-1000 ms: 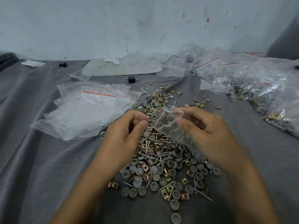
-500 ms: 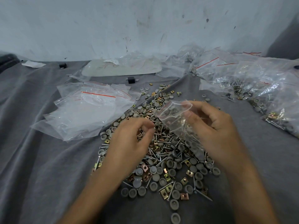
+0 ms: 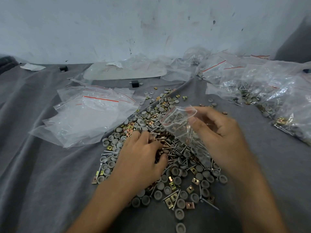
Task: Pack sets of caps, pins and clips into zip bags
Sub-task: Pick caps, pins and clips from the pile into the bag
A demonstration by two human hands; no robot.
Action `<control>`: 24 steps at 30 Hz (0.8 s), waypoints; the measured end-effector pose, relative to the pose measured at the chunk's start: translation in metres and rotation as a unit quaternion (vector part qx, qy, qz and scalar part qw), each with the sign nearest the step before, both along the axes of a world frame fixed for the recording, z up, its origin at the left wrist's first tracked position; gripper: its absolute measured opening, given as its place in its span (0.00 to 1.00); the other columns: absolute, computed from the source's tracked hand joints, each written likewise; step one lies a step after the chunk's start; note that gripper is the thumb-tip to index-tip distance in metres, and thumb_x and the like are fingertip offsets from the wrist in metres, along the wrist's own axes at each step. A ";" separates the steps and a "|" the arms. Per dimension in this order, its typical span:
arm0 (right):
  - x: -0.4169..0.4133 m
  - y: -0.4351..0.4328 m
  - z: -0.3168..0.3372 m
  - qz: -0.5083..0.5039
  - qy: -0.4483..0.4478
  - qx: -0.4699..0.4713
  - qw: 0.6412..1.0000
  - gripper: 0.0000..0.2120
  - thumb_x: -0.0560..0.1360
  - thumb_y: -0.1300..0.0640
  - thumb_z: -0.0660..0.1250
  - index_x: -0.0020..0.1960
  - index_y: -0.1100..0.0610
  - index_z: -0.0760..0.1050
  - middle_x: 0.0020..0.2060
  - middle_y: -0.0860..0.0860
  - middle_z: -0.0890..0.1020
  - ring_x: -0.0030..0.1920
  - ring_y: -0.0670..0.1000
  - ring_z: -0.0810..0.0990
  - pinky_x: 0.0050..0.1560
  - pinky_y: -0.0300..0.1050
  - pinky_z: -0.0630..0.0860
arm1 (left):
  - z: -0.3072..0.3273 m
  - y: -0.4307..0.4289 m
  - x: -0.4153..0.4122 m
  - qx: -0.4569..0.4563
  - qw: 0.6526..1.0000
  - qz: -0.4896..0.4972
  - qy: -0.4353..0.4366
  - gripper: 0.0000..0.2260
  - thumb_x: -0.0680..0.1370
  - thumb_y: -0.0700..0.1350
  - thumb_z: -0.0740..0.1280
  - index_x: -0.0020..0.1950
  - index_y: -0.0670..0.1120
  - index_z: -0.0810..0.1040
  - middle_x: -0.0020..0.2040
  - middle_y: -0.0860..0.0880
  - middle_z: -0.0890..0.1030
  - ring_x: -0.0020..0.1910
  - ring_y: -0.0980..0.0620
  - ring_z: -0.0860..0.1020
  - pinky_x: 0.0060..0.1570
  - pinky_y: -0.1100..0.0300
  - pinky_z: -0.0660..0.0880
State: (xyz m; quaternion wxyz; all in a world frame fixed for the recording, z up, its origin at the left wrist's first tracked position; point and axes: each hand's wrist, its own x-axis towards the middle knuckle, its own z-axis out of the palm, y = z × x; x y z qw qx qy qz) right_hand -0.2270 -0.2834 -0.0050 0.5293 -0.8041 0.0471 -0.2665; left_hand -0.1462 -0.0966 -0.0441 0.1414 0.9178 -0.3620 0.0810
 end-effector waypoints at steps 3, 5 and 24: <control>0.000 0.000 0.001 -0.002 0.002 -0.003 1.000 0.10 0.81 0.50 0.67 0.60 0.41 0.81 0.49 0.36 0.85 0.51 0.39 0.82 0.46 0.30 0.75 | 0.003 0.003 0.001 0.016 1.000 -0.007 0.002 0.19 0.80 0.63 0.58 0.62 0.56 0.80 0.55 0.57 0.72 0.56 0.55 0.64 0.60 0.57 0.64; 0.000 0.000 0.001 -0.001 0.006 -0.009 1.000 0.11 0.81 0.49 0.67 0.61 0.40 0.81 0.50 0.36 0.84 0.51 0.39 0.83 0.46 0.33 0.76 | 0.004 0.004 0.002 0.025 1.000 -0.008 0.011 0.19 0.80 0.63 0.59 0.63 0.57 0.79 0.57 0.57 0.72 0.59 0.55 0.65 0.62 0.57 0.64; 0.001 0.000 -0.003 0.035 0.029 -0.032 0.998 0.11 0.81 0.50 0.67 0.61 0.39 0.81 0.45 0.35 0.83 0.42 0.37 0.80 0.40 0.29 0.72 | 0.010 0.015 0.011 0.044 0.996 -0.066 0.050 0.10 0.81 0.57 0.61 0.60 0.59 0.77 0.51 0.62 0.71 0.56 0.57 0.69 0.59 0.59 0.67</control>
